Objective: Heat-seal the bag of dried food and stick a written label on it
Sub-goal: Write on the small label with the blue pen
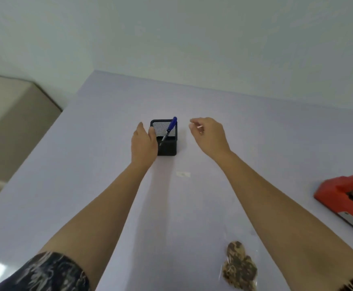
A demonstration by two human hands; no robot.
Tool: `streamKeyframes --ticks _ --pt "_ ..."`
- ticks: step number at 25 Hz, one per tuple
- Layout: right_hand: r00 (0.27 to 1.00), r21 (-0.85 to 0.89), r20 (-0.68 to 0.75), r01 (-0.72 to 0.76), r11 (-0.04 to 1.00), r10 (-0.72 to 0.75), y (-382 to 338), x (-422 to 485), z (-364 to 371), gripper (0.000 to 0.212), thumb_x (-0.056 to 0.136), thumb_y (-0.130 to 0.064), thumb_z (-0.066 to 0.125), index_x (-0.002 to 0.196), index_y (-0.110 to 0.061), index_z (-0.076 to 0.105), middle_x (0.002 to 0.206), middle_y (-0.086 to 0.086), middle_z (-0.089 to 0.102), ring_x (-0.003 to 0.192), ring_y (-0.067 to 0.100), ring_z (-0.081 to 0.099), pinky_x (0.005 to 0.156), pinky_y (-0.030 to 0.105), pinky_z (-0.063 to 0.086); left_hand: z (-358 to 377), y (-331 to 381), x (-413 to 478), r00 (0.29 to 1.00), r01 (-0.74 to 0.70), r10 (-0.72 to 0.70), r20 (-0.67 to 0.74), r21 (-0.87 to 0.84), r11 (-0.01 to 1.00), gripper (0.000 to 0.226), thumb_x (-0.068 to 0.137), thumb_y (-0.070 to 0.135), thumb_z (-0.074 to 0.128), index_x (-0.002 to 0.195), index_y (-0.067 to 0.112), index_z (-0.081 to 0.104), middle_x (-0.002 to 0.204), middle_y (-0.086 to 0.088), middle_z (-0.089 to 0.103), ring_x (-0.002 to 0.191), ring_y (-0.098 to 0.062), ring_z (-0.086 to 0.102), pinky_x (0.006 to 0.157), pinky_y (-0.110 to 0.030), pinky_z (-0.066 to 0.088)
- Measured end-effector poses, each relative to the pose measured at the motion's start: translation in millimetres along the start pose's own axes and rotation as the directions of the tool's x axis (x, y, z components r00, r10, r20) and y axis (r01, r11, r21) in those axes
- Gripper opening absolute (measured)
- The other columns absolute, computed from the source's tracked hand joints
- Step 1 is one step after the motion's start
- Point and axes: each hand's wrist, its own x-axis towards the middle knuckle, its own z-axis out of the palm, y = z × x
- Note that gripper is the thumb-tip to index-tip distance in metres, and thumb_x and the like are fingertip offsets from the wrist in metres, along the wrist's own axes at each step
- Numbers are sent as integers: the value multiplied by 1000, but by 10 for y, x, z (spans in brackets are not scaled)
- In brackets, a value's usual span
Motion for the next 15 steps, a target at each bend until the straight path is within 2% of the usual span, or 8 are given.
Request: streamKeyframes --ticks 3,5,8,10,12,13,15 --pt "999 5 39 -24 1000 24 -112 346 305 36 91 -31 53 122 -12 59 119 12 60 97 21 64 86 28 44 96 -55 60 988 102 -97 117 -41 994 40 102 29 25 110 -2 48 95 -20 55 93 -38 55 69 -36 38" --pt "996 19 80 -28 999 26 -143 431 453 34 89 -29 58 118 -11 61 116 10 64 98 21 64 89 31 46 144 -116 82 989 106 -102 103 -35 994 40 102 28 24 103 -4 48 93 -22 58 83 -37 55 65 -39 43" --pt "999 89 50 -23 996 18 -156 464 544 25 85 -21 64 107 -11 68 108 6 70 101 18 64 91 28 46 168 -152 127 990 111 -111 82 3 994 36 102 24 25 101 -3 48 96 -25 60 83 -39 57 64 -39 44" --pt "1000 148 3 -29 989 29 -191 462 496 20 83 -22 66 100 -13 71 103 3 73 97 12 65 91 26 48 155 -119 119 988 132 -132 83 0 991 36 101 25 24 102 -2 48 99 -25 60 88 -41 58 69 -41 45" --pt "998 205 -46 -36 978 47 -266 492 345 19 84 -23 66 99 -13 72 97 1 74 85 6 65 85 17 49 129 -65 82 985 126 -127 116 19 992 35 101 23 24 107 -2 48 105 -26 59 96 -42 56 76 -43 45" --pt "996 222 -75 -34 974 52 -308 523 229 20 84 -24 65 99 -13 72 97 1 74 80 5 65 80 10 47 114 -43 68 983 116 -118 143 19 993 34 101 21 24 112 -1 47 111 -26 57 101 -41 55 81 -44 44" --pt "989 253 -140 -19 967 56 -391 594 -76 20 86 -25 63 99 -14 72 94 0 73 79 7 67 78 9 46 36 10 63 984 113 -102 144 -74 991 41 101 26 26 133 1 36 131 -24 48 119 -38 45 97 -43 37"
